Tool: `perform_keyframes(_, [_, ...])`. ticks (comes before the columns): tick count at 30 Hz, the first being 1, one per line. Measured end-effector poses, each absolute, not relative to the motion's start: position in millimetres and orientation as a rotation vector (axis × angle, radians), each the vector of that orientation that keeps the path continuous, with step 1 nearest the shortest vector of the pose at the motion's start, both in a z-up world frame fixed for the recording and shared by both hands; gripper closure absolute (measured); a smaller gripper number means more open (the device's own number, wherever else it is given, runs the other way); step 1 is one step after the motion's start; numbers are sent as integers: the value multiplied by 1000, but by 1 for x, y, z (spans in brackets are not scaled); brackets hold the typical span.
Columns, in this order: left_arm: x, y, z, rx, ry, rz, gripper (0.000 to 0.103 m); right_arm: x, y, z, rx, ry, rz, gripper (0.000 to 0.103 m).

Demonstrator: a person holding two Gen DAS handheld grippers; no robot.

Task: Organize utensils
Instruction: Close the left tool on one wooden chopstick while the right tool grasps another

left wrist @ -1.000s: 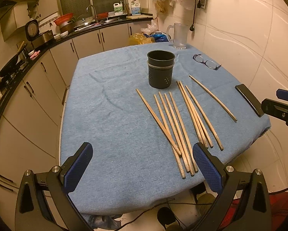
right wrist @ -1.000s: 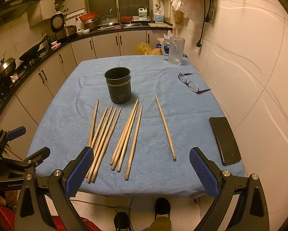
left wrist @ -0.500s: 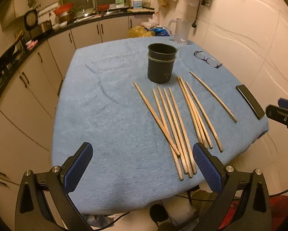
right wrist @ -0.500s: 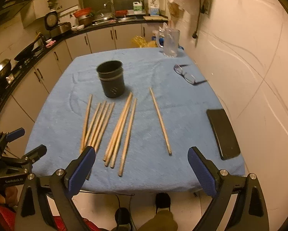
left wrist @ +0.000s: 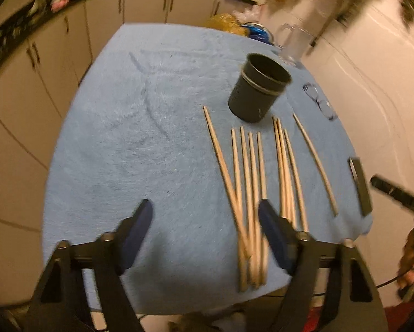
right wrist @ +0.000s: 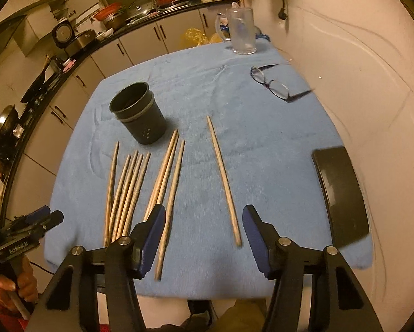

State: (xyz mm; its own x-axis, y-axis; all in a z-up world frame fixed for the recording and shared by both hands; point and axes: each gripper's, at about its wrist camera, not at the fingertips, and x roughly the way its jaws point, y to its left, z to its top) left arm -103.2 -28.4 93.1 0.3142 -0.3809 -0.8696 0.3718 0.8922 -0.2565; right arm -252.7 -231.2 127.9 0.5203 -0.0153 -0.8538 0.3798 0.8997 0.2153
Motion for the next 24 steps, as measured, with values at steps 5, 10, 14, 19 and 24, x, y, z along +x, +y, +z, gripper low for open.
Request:
perform_keyframes(5, [-67,-49,80,-78,1233,-494,49,-225,-253,118,428,1041,-192,48])
perform_keyframes(10, [-33,-73,56,-94,1331,-448,63,-193,-279,104,482,1090,-154,61])
perform_keyframes(14, [-17,-89,40,-94,1380,-437,72,-165,-297,91,541,1125,-136,72])
perform_keyframes(19, [-7,-102,29,-57,1400,-437,72,-130,-309,71,585,1172,-135,74])
perform_keyframes(24, [1,-110,21,-30,1415,-429,78,-108,-314,53,624,1216,-125,74])
